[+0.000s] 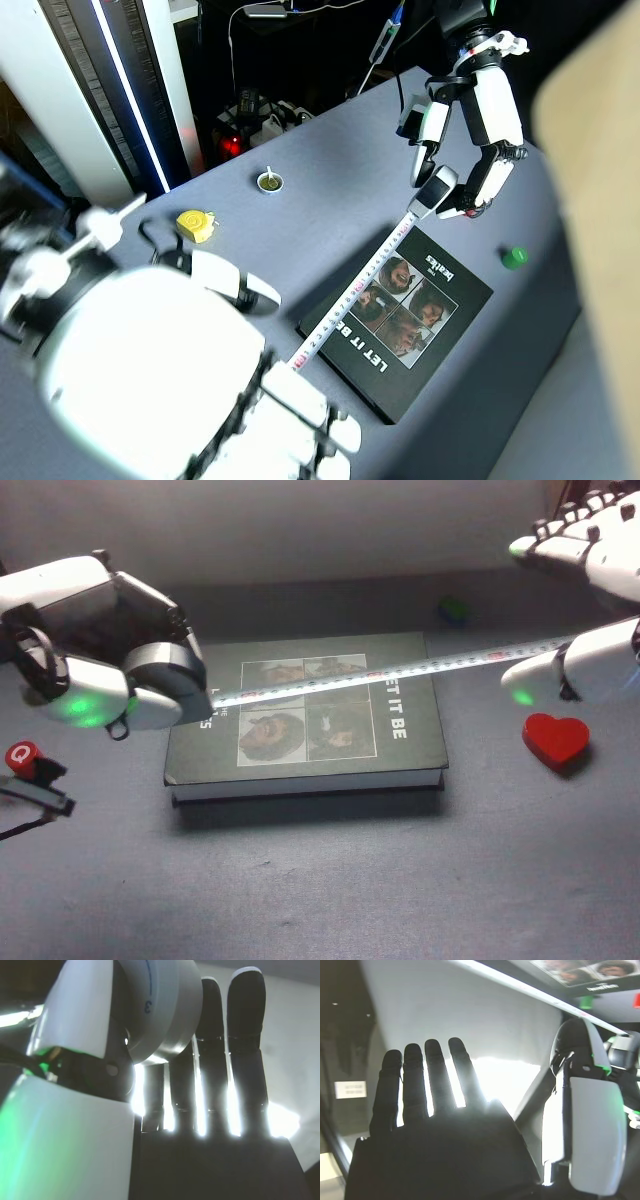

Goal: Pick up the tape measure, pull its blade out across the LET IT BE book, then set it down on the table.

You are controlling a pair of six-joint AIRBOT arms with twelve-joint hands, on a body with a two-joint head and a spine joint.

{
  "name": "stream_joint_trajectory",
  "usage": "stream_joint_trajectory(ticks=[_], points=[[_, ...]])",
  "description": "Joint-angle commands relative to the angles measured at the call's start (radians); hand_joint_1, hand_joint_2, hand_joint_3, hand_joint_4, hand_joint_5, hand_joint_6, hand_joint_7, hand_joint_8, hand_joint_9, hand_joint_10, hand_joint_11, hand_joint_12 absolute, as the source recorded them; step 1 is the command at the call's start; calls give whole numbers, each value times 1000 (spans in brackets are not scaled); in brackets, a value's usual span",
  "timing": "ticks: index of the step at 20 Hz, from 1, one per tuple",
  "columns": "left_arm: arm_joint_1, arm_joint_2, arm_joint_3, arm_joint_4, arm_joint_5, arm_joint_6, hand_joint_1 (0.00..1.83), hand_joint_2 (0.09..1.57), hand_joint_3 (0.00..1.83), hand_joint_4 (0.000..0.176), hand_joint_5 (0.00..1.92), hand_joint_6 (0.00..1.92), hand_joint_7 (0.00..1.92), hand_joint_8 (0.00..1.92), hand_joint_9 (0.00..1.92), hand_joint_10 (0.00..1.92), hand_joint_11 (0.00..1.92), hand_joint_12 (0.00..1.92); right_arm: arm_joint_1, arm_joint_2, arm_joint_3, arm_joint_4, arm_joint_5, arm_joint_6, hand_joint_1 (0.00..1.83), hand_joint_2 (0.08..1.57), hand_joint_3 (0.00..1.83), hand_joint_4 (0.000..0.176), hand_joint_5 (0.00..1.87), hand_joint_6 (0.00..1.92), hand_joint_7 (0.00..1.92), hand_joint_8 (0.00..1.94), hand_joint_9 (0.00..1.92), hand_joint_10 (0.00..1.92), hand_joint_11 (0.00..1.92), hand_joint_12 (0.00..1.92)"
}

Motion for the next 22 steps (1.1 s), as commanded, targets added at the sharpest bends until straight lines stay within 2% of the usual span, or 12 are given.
stream_joint_trajectory(ticks=[1,2,3,6,9,11,14,16,19,20,22], points=[[-5,6,10,39,-81,-37,1370,1144,0,0,857,917,955,1072,850,1387,868,1264,16,11,-12,-50,-4,19,28,989,3,19,0,0,0,0,0,0,7,7],[4,6,20,99,-80,-88,1370,1141,0,0,875,891,956,1075,848,1387,853,1278,20,15,-25,-50,0,33,6,988,2,19,0,0,0,0,0,0,11,8],[24,6,38,191,-80,-179,1370,1142,0,0,878,879,956,1079,845,1390,849,1281,26,20,-46,-50,4,56,0,983,0,18,0,0,0,0,0,0,18,12],[73,4,80,306,-109,-314,1369,1147,1,0,849,911,958,1081,837,1399,832,1278,31,26,-83,-55,24,84,0,974,0,20,0,0,0,0,0,0,22,14],[134,-3,132,421,-165,-463,1368,1151,0,0,829,933,963,1083,824,1410,841,1280,41,34,-124,-110,80,177,0,969,0,23,0,0,0,0,0,0,34,20],[174,-11,158,491,-211,-549,1368,1151,0,0,826,933,956,1085,835,1407,844,1284,52,38,-159,-153,129,176,0,970,0,23,0,0,0,0,0,0,39,23],[265,-27,207,608,-319,-726,1368,1151,0,0,826,931,953,1083,845,1401,842,1244,73,43,-216,-160,198,159,0,982,2,23,0,0,0,0,0,0,43,25],[296,-32,225,667,-360,-794,1381,1115,0,0,901,805,1032,972,924,1339,852,1224,77,43,-235,-156,225,162,0,981,1,22,0,0,0,0,0,0,55,32],[350,-36,257,781,-417,-891,1381,1119,0,0,882,826,1034,975,914,1349,864,1238,83,44,-246,-91,227,142,0,989,4,21,0,0,0,0,0,0,70,40],[365,-41,268,809,-432,-913,1372,1140,3,0,844,901,980,1047,860,1382,876,1220,90,44,-247,-52,237,121,0,991,5,19,0,0,0,0,0,0,70,41],[390,-57,298,866,-478,-957,1370,1145,1,0,831,929,959,1073,859,1377,876,1214,99,42,-247,-13,254,105,0,992,5,16,0,0,0,0,0,0,68,41]])
